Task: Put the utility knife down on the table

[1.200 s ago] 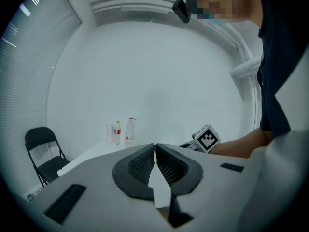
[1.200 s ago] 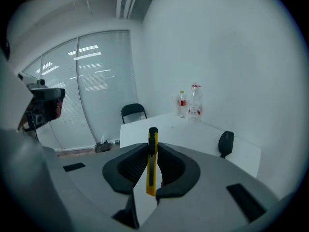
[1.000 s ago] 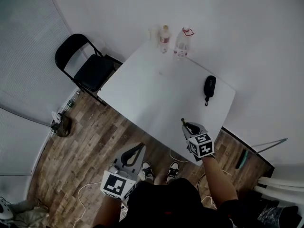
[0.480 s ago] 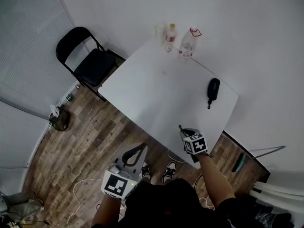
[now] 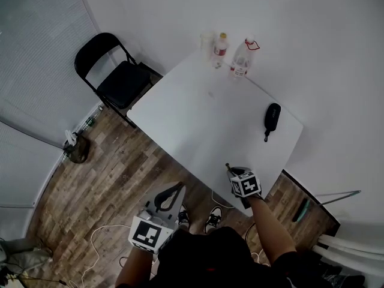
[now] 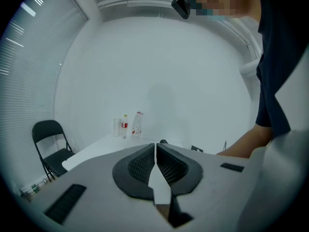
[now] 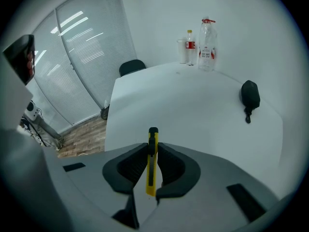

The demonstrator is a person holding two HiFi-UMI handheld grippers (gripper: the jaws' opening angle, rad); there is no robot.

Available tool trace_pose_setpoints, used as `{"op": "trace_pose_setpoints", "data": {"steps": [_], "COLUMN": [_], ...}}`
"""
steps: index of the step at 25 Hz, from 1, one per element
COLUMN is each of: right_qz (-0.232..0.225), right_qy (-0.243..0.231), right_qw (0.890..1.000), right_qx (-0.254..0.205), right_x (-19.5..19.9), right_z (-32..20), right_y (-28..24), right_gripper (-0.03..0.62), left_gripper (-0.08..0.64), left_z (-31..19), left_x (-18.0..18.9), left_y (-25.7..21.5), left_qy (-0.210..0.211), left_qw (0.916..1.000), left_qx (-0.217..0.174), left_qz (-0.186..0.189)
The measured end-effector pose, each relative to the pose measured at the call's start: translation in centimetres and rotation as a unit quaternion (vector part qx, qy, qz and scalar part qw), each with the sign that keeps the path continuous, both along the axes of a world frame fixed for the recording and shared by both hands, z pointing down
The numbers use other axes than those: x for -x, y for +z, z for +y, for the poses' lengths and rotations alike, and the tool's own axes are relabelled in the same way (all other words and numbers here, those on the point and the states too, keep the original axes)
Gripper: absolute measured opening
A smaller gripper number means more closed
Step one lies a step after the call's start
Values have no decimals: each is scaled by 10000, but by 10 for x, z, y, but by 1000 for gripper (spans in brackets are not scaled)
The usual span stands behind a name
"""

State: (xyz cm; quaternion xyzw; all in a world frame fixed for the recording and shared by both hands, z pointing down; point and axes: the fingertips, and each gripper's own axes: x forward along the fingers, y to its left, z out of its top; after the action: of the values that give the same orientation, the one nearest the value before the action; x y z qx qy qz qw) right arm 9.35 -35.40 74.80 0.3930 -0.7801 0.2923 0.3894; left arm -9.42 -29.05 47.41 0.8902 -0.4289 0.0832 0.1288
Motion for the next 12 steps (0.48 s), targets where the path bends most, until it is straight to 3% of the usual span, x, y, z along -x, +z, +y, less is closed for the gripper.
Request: {"op": "trace_pose_setpoints", "data": {"steps": [12], "right_qz": [78], "right_qy": [-62], "right_qw": [9999], "right_qx": [140], "right_x": [0], "right_z": [6], "right_y": [11], "right_gripper": [77], "left_gripper": [31], "left_z": [5], "left_x": [6], "left_y": [1], "left_qy": [-113], "left_qw": [9999], "left_qx": [31], "left_qz": [7]}}
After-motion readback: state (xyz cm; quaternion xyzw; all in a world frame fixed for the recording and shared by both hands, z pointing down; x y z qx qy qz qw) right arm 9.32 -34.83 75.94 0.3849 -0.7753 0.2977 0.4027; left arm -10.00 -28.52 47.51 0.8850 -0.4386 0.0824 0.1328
